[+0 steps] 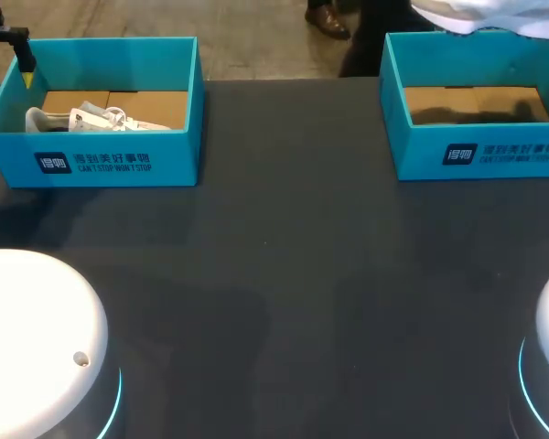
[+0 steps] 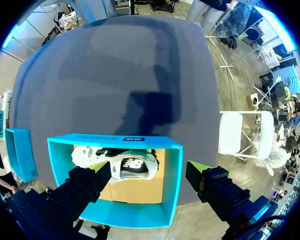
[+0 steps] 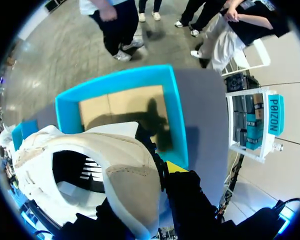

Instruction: Take the shoe out of the shoebox, open the shoe tongue, remove and reinsert the insole, then place the shoe into the shoebox

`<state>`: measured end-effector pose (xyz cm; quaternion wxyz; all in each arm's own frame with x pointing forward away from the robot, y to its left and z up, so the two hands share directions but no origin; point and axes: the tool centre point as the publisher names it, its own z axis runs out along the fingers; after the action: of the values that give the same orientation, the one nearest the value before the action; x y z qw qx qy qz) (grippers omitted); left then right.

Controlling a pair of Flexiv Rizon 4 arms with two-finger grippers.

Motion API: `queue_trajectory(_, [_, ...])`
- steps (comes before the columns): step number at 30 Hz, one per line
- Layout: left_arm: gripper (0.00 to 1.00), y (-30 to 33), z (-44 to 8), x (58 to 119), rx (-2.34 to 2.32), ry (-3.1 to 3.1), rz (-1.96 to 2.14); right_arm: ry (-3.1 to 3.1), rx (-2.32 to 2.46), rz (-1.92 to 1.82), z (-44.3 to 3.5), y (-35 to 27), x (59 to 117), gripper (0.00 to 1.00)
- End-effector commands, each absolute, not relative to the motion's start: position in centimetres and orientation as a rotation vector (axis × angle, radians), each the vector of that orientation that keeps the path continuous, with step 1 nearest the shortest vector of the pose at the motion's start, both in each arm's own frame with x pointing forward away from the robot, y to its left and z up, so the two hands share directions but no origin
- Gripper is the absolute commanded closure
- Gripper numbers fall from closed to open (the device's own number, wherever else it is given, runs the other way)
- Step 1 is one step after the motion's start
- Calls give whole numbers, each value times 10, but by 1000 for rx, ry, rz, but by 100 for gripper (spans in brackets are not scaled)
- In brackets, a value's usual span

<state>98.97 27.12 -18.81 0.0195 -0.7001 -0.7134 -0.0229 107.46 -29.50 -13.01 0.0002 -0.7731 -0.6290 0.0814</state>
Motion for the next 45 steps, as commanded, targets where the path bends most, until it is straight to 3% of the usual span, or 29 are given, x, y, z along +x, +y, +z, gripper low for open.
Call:
queue_trajectory(1, [0, 271, -187, 989, -2173, -2212, -73, -2053, -2522, 124, -102, -271, 1001, 100])
queue_trajectory(18, [0, 271, -187, 989, -2173, -2212, -73, -1978, -2566, 71, -86, -194, 891, 100])
queue_trajectory(32, [0, 271, -187, 989, -2173, -2212, -73, -1934, -2595, 63, -104, -135, 816, 100])
queue_trajectory(45, [0, 271, -187, 989, -2173, -2212, -73, -1934, -2595, 63, -104, -135, 816, 100])
